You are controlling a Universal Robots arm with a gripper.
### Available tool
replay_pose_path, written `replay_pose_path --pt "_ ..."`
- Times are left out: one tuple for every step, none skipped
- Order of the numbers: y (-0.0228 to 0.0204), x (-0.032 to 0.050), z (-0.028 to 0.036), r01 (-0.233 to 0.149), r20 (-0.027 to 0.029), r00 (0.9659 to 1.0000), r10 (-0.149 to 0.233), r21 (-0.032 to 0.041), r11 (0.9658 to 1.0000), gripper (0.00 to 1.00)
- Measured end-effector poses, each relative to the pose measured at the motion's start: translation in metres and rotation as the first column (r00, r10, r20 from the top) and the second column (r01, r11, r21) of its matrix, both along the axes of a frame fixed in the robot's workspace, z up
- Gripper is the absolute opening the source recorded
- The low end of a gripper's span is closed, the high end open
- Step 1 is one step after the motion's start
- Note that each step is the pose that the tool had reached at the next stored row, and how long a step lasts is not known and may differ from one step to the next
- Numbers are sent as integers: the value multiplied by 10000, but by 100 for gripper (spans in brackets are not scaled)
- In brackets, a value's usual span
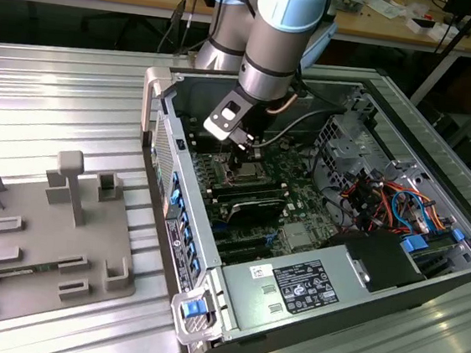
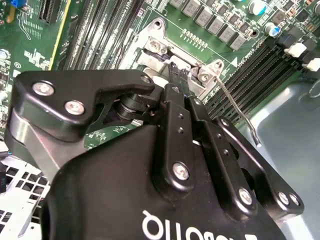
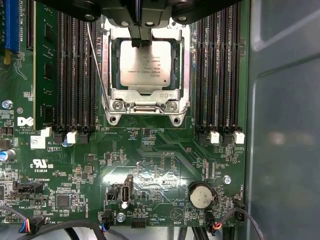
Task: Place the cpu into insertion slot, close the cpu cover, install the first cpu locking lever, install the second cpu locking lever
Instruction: 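Close the cpu cover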
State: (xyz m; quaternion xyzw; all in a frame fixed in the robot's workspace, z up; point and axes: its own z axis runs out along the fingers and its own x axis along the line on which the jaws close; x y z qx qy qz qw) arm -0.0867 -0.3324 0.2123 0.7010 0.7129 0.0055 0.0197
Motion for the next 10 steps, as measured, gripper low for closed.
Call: replay_pose_path --pt "0 -3 -5 0 0 10000 0 1 10000 11" --pt "0 -4 -14 0 -1 10000 0 4 10000 11" --pt "0 -5 -21 -1 -2 10000 1 8 10000 11" --pt "-1 -5 -22 0 -2 10000 0 11 10000 11" --pt "-1 -6 -23 1 -3 10000 -1 13 10000 11" --pt "0 -5 -28 1 0 10000 -1 18 10000 11" --pt "0 -6 -46 1 -1 10000 -1 20 10000 11" --pt "-1 -6 -50 2 -3 10000 -2 25 10000 11" --pt "0 -5 -56 1 -1 10000 -1 31 10000 11" --pt "0 -6 -58 1 -1 10000 -1 32 10000 11"
